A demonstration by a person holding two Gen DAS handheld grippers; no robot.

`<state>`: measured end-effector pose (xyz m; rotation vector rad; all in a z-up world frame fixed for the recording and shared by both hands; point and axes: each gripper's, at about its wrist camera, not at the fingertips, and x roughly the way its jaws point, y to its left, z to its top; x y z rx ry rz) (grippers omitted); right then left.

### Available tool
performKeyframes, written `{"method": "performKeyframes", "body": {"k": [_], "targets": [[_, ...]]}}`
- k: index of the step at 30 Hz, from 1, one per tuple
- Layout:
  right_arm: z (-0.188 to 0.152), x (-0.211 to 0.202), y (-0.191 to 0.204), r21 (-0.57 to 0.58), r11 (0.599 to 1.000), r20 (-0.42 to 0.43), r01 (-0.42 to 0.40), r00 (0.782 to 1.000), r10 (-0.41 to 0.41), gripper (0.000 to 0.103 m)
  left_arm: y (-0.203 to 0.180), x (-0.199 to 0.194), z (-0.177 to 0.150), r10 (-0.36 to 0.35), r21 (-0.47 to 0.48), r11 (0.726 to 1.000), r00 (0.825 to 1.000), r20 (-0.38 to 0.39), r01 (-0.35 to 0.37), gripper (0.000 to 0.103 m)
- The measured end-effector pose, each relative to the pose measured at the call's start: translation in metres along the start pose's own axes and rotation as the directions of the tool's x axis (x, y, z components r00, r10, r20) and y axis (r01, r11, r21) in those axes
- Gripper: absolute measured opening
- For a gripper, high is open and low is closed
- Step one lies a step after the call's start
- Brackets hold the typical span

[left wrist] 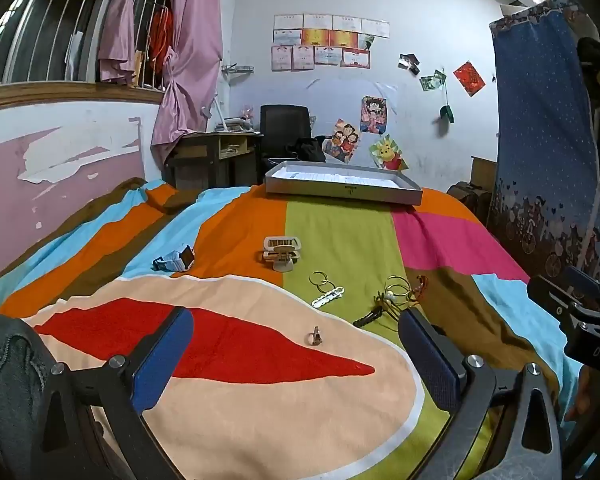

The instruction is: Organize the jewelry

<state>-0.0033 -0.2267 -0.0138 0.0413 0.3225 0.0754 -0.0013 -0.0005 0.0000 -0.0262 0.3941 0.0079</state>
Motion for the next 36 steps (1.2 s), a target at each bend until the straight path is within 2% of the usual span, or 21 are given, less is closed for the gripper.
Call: {"method": "performKeyframes", "body": {"k": [36], "targets": [[-0.0018, 0.0018, 0.0005, 0.006, 1.000, -0.008, -0.003, 1.000, 0.003, 0.102, 0.0011, 0.0026, 0.0011, 0.002, 0.012, 1.000, 1.000, -0.011, -0.002, 0.103]]}}
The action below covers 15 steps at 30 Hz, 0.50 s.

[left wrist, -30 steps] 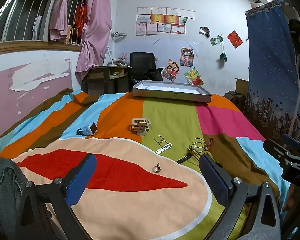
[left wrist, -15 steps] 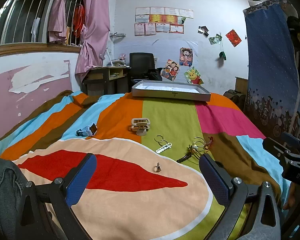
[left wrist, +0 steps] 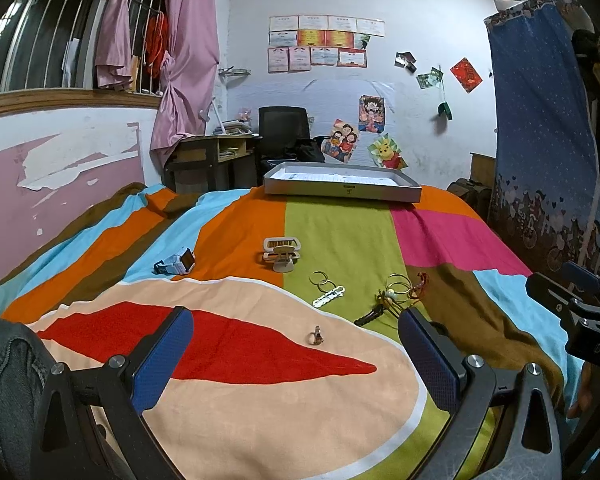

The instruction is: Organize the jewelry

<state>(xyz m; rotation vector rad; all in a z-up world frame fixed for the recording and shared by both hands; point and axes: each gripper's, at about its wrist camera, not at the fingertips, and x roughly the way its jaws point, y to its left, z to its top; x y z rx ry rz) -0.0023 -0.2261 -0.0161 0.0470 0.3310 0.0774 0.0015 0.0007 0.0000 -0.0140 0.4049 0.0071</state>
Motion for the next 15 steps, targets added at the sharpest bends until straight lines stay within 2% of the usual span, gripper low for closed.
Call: {"method": "performKeyframes", "body": {"k": [15], "targets": [[-0.0017, -0.0051, 0.0037, -0.002, 1.000, -0.003, -0.007, 1.000, 0.007, 0.102, -0.0014, -0.0002, -0.0003, 0.003, 0.004, 1.000, 1.000, 0.001, -0.003, 0.103]]}}
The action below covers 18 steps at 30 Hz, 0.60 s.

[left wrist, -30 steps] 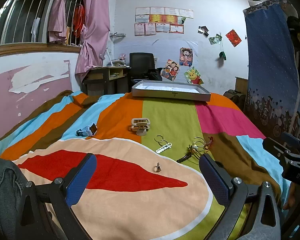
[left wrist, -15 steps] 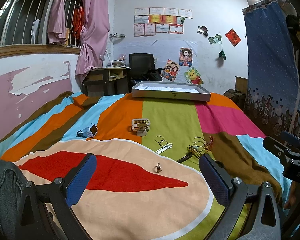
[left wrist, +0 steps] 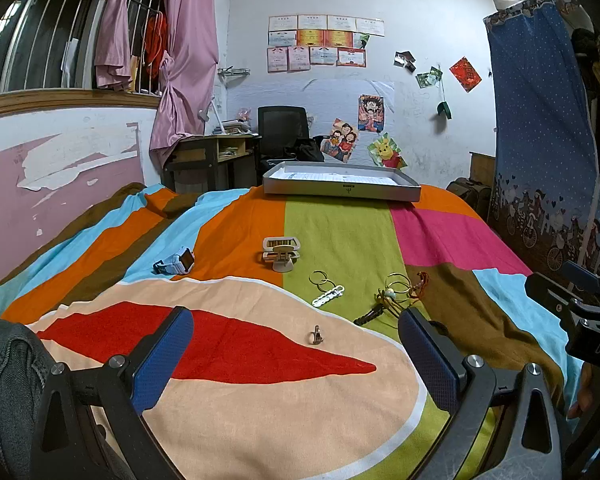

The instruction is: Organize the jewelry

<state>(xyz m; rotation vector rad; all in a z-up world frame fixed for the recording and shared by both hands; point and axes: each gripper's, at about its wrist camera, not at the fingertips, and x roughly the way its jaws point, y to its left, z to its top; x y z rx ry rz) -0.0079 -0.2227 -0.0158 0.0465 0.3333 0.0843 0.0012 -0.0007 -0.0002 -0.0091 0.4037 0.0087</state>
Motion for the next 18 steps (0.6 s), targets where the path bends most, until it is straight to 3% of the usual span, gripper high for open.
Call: {"method": "performKeyframes", "body": {"k": [18], "targets": [[-0.0004, 0.0057, 0.0045, -0.002, 1.000, -0.006, -0.010, 1.000, 0.010, 0.102, -0.0003, 0.0002, -0.0001, 0.001, 0.003, 1.000, 1.000, 0.000, -0.001, 0.103]]}}
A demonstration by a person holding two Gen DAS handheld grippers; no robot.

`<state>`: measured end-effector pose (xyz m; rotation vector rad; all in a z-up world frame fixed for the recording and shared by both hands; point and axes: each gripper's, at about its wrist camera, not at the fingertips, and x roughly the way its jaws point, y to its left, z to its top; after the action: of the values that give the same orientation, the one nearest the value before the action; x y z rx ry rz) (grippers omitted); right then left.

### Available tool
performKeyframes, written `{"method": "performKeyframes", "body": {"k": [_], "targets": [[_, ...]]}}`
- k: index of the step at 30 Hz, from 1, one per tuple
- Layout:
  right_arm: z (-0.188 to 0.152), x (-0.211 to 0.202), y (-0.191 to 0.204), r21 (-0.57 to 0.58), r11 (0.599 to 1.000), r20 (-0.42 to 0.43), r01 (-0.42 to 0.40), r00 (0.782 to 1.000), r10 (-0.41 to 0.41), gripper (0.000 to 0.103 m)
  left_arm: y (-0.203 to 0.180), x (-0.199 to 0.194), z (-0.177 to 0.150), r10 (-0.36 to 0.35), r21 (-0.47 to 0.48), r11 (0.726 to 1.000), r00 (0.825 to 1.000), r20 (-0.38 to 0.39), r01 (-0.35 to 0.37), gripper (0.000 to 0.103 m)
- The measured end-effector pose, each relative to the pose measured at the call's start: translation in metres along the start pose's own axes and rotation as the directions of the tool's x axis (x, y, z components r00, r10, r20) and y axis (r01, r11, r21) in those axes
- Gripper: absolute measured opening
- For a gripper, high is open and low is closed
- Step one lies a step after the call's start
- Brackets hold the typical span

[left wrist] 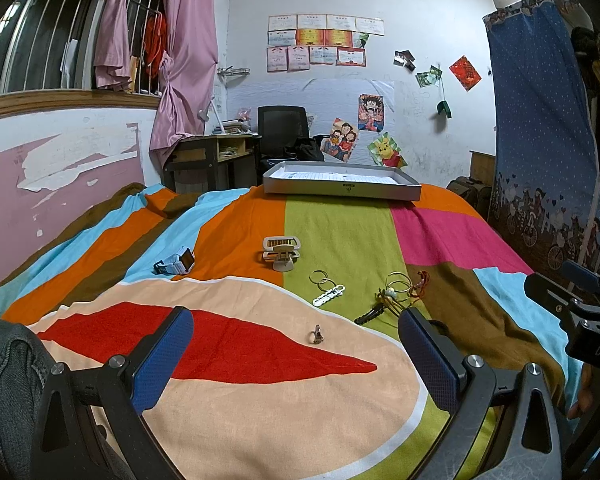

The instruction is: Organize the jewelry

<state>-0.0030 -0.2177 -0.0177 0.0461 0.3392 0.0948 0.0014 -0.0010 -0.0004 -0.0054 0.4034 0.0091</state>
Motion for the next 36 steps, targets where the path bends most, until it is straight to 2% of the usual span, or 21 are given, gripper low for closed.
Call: {"method": "performKeyframes", "body": {"k": [26, 33, 36], "targets": [[0.000, 0.001, -0.001, 0.010, 1.000, 0.011, -0.001, 1.000, 0.000, 0.102, -0.001, -0.001, 0.001, 0.004, 0.001, 1.000, 1.000, -0.001, -0.004, 0.103], [0.003, 0.010, -0.002, 0.056, 0.997, 0.068, -0.048, 0.997, 0.044, 0.102, 0.015, 0.011, 0.002, -0.012, -0.032, 0.999, 0.999, -0.037, 0.011, 0.103], [0.004, 0.024, 0.000, 0.054, 0.998, 0.048, -0.041, 0.998, 0.038, 0.102, 0.021, 0.026, 0.005, -0.022, -0.051, 0.999, 0.996, -0.083, 0.018, 0.103]]}}
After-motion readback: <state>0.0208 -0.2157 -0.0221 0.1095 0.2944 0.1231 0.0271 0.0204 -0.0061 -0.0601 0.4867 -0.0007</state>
